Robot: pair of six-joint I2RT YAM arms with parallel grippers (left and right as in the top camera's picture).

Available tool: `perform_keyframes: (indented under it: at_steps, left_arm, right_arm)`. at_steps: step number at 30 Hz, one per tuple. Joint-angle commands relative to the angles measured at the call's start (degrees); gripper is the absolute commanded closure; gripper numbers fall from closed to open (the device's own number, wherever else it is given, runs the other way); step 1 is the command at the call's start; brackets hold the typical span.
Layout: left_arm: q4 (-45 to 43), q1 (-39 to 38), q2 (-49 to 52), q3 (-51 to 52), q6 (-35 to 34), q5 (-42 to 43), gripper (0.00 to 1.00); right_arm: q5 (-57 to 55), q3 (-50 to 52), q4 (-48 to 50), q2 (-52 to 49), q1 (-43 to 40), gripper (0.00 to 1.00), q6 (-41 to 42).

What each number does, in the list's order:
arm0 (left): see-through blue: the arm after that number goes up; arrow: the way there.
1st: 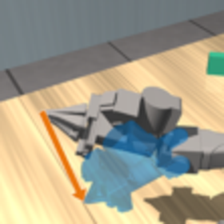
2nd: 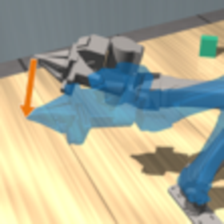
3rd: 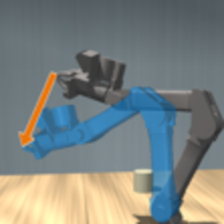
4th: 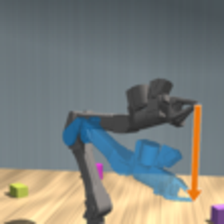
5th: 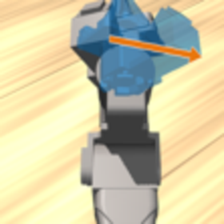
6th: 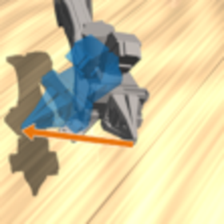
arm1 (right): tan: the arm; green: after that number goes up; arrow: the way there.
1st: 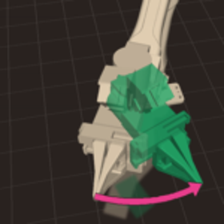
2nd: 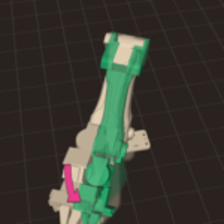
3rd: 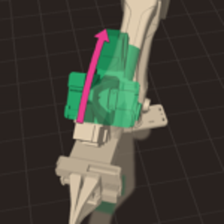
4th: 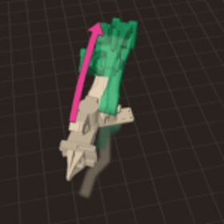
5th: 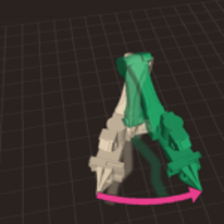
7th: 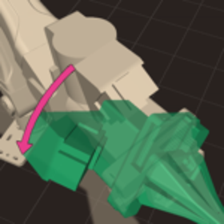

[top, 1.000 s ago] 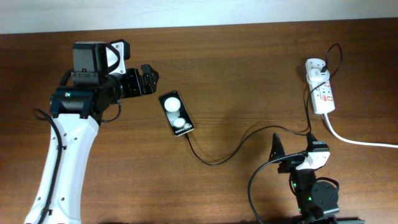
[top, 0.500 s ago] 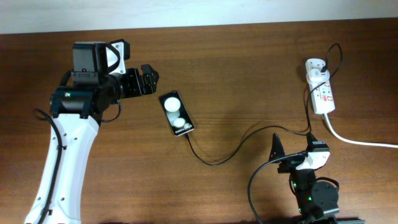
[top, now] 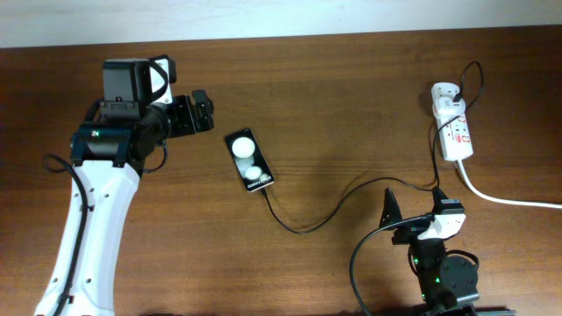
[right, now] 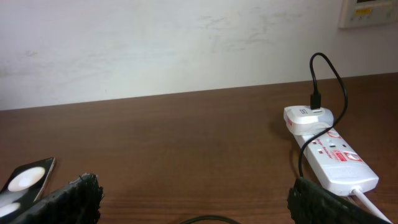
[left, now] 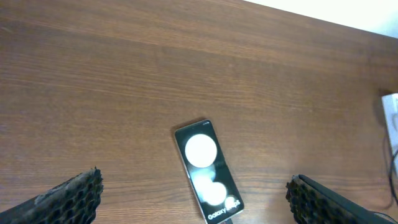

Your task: Plug charger to phone and switch on socket

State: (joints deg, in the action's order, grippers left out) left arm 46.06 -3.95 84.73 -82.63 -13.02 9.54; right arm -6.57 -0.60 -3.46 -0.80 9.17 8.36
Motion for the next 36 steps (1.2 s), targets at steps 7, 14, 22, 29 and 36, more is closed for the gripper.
perform_keyframes:
  at_steps: [7,14,22,29,36]
  left_arm:
    - [-19.56,0.37,-10.97,21.84,0.31,-2.49,0.01]
    - [-51.28,0.35,-29.03,55.10,4.46,-2.29,0.01]
    - [-62.31,0.31,-48.65,73.81,14.14,-1.73,0.01]
    - [-62.31,0.31,-65.16,81.72,18.10,-1.46,0.01]
    - [-55.45,0.26,-73.42,82.14,21.77,-1.46,0.01]
  right_arm:
    - [0.04,0.28,-0.59,0.59,-0.20,0.01,-0.42]
    - [0.04,0.28,-0.59,0.59,-0.20,0.01,-0.42]
    - [0.04,0.28,-0.59,0.59,-0.20,0.01,-0.42]
    - [0.07,0.28,-0.59,0.59,-0.20,0.01,-0.42]
    - [0.04,0.28,-0.59,0.59,-0.20,0.01,-0.42]
